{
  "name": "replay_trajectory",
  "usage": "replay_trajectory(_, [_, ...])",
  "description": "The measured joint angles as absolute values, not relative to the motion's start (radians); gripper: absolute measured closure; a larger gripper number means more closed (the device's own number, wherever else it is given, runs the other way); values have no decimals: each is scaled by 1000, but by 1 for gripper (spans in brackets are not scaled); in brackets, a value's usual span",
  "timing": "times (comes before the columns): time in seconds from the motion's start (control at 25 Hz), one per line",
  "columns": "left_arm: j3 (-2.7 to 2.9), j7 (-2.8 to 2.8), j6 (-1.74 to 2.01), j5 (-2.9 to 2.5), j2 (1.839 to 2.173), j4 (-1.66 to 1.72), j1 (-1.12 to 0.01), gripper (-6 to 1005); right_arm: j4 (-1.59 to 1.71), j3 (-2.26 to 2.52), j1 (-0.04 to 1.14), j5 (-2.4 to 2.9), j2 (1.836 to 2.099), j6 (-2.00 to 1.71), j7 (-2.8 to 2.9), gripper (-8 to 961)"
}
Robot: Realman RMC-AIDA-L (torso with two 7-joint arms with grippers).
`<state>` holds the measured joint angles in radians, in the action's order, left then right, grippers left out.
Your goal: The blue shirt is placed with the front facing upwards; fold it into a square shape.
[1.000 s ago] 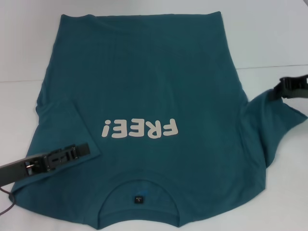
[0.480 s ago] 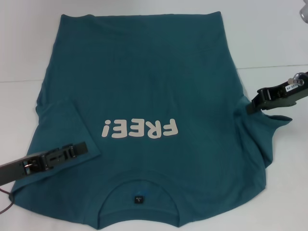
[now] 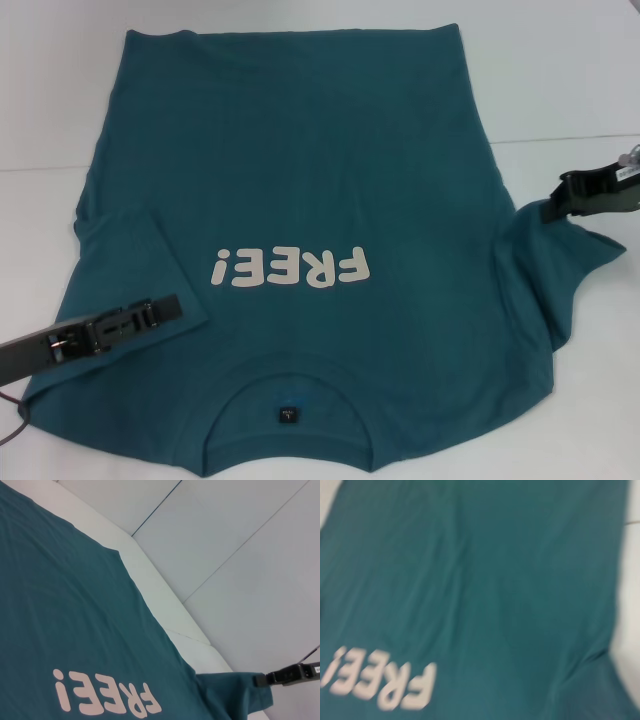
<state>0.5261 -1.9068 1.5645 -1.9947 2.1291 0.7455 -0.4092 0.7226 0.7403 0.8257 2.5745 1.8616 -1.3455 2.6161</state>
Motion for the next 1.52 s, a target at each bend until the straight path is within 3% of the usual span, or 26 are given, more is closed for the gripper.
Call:
replay_trajectory(0.6, [526, -1910, 1565, -1994, 2129, 746, -408, 277, 714, 747, 837, 2691, 1864, -1159, 2686, 917])
replay_trajectory(1.52, [526, -1910, 1553, -1994, 2131, 746, -407, 278, 697, 759, 870, 2635, 1894, -1335, 2637, 908])
